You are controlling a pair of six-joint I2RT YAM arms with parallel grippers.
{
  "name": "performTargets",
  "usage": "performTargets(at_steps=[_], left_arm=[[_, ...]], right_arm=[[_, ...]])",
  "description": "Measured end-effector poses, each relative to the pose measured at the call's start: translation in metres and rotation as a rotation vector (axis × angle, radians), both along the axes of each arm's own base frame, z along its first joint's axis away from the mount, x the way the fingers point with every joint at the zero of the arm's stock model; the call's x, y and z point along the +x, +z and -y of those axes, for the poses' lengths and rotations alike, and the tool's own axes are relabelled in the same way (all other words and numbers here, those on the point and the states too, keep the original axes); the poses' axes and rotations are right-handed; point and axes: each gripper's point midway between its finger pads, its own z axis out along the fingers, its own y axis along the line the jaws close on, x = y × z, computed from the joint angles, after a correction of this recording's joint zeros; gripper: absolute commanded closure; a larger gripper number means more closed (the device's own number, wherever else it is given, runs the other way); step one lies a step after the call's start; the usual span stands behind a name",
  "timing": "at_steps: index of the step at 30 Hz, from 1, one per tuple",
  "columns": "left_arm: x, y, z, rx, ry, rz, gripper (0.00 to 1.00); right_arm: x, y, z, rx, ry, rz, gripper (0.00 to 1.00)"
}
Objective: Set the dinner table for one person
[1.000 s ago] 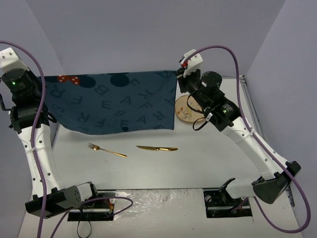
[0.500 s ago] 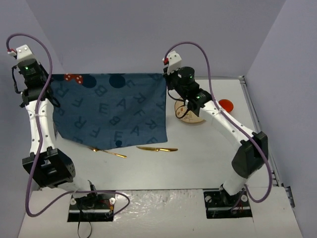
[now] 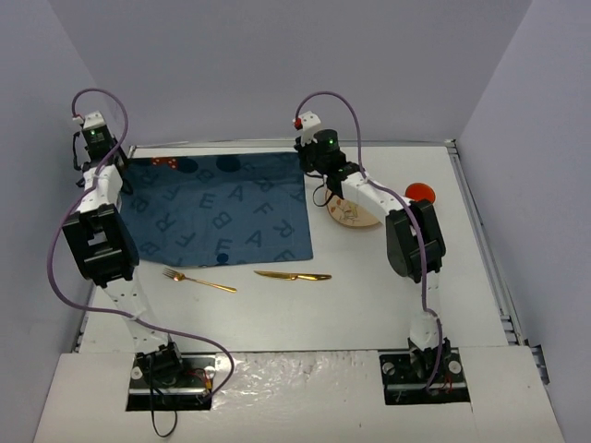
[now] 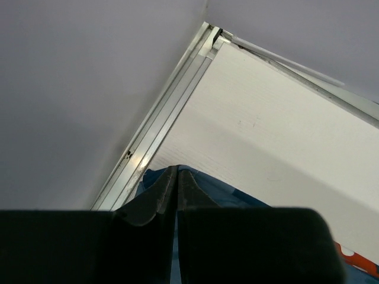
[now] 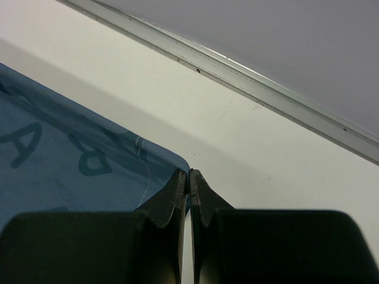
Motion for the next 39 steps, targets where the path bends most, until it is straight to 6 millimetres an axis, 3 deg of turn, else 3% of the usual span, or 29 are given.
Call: performTargets(at_steps=[3,6,13,15,17,20,23,26,29,31,35,39], left_arm=[[0.014,-0.017,0.001,-0.007,-0.013,0.003,1.0],[0.029,-0.021,0.004,-0.011,-0.03,0.03,1.0],[0.06,-0.007,0.016,0.013,-0.075,0.121,1.0],[0.072,-0.001,0.02,0.024,-0.088,0.147,1.0],[0.086,0.004,0.023,0.033,-0.099,0.173,0.93],[0.099,0.003,0.025,0.04,-0.105,0.189,0.7],[0.099,-0.007,0.022,0.043,-0.098,0.166,0.41],[0.096,-0.01,0.019,0.041,-0.088,0.153,0.23],[0.088,0.0,0.021,0.035,-0.08,0.147,0.11],[0.072,0.012,0.025,0.021,-0.073,0.13,0.09],[0.035,0.068,0.033,0.011,-0.04,0.166,0.06],[-0.039,0.108,0.044,-0.02,0.046,0.164,0.06]], right_arm=[[0.012,-0.018,0.001,0.003,-0.005,-0.009,1.0],[0.026,-0.031,0.004,0.006,-0.016,-0.009,1.0],[0.062,-0.036,0.013,0.018,-0.047,0.037,1.0],[0.071,-0.036,0.016,0.018,-0.058,0.051,0.9],[0.08,-0.036,0.02,0.015,-0.07,0.065,0.82],[0.093,-0.038,0.028,0.005,-0.099,0.084,0.63],[0.101,-0.044,0.037,-0.018,-0.125,0.087,0.39],[0.103,-0.046,0.044,-0.036,-0.139,0.077,0.25],[0.099,-0.043,0.046,-0.039,-0.142,0.063,0.17],[0.084,-0.041,0.047,-0.043,-0.136,0.03,0.16],[0.049,-0.012,0.04,-0.037,-0.119,0.002,0.15],[-0.016,0.015,0.018,-0.023,-0.094,-0.044,0.16]])
